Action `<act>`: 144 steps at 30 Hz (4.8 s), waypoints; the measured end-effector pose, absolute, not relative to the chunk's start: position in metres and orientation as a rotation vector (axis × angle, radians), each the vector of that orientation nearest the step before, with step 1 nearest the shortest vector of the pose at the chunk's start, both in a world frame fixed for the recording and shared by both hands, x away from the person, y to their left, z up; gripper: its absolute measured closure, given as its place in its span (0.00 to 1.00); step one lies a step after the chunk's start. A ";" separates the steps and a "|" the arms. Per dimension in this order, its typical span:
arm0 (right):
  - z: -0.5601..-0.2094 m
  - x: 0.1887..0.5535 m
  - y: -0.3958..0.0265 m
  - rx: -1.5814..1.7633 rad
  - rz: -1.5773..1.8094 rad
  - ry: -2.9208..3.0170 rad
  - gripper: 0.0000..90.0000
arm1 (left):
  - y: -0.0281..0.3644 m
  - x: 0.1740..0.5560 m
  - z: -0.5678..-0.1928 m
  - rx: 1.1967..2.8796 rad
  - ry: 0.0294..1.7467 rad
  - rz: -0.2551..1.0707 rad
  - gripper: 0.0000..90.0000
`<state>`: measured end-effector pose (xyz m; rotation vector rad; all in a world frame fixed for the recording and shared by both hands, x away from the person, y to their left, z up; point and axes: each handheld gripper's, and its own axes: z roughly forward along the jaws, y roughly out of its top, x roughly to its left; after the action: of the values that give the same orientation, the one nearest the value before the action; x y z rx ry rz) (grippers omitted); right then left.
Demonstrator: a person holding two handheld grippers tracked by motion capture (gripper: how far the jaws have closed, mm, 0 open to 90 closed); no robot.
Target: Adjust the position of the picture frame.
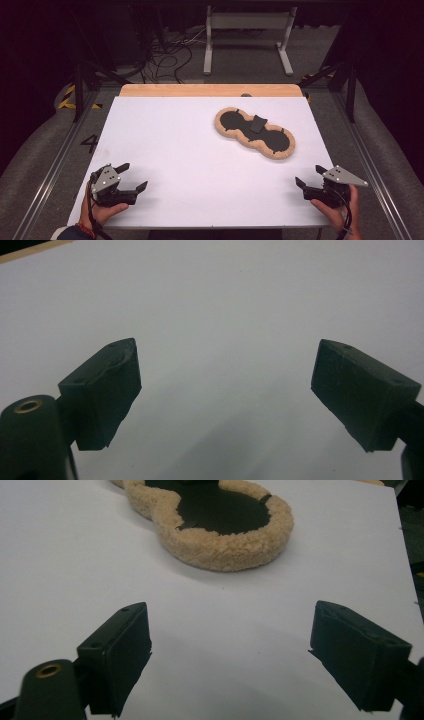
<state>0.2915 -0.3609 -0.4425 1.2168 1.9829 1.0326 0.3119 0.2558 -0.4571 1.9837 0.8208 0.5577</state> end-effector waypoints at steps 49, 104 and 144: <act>-0.440 0.442 -0.371 1.386 0.928 2.013 0.91 | 0.253 0.308 -0.463 2.030 0.843 0.535 0.29; -0.450 0.445 -0.319 1.152 0.966 2.333 1.00 | 0.216 0.341 -0.457 2.139 0.724 0.418 1.00; -0.453 0.420 -0.268 1.110 1.005 2.363 1.00 | 0.110 0.405 -0.452 2.187 0.637 0.308 0.98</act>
<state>0.4200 -0.2678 -0.4528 1.1103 2.3634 1.0050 0.4054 0.1101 -0.4517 2.1867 0.6375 0.3084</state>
